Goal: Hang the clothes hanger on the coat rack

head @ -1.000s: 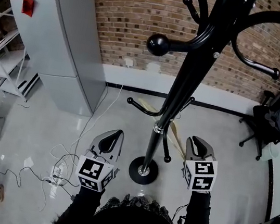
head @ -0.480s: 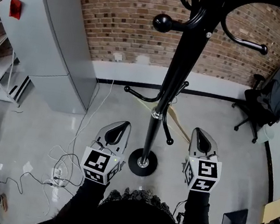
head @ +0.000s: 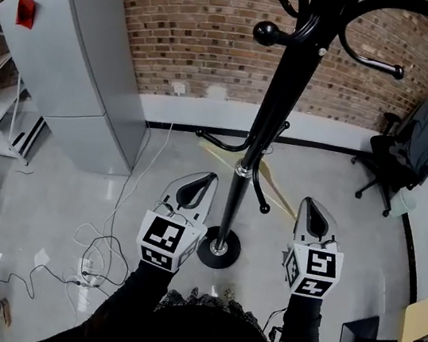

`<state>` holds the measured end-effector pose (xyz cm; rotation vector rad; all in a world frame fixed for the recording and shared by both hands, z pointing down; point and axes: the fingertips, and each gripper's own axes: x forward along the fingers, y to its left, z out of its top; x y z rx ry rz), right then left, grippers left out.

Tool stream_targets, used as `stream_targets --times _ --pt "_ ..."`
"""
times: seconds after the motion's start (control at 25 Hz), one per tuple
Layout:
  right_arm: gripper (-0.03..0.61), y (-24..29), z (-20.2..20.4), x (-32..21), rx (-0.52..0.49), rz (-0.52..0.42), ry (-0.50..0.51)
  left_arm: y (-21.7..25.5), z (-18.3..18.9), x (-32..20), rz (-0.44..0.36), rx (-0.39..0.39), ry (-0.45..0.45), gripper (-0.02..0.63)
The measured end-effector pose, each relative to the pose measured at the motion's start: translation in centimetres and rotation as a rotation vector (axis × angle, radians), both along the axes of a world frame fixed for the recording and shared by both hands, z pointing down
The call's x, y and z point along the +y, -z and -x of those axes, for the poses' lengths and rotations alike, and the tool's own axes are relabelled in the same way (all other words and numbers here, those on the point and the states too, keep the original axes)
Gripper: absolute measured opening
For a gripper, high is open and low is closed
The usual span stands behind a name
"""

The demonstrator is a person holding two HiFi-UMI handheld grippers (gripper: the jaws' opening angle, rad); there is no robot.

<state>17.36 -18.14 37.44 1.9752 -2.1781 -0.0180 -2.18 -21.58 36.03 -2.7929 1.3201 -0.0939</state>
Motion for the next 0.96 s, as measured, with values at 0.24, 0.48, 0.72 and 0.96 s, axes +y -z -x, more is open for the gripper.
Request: stream_targets --times 0.24,0.48,0.72,0.96 --pt "0.009 0.4 0.1 0.1 0.030 0.006 0.005 0.1 -0.3 0.0 0.008 -0.001 -0.006 0.008" --pt "0.009 1.0 0.6 0.3 0.089 -0.039 0.018 -0.7 -0.7 0.8 0.020 -0.010 -0.021 0.008" --pt "0.009 1.7 0.3 0.4 0.073 -0.059 0.025 -0.8 -1.1 1.0 0.025 -0.005 -0.025 0.008" --pt "0.009 1.9 0.5 0.0 0.049 -0.059 0.017 -1.1 -0.8 0.8 0.030 -0.008 -0.031 0.008"
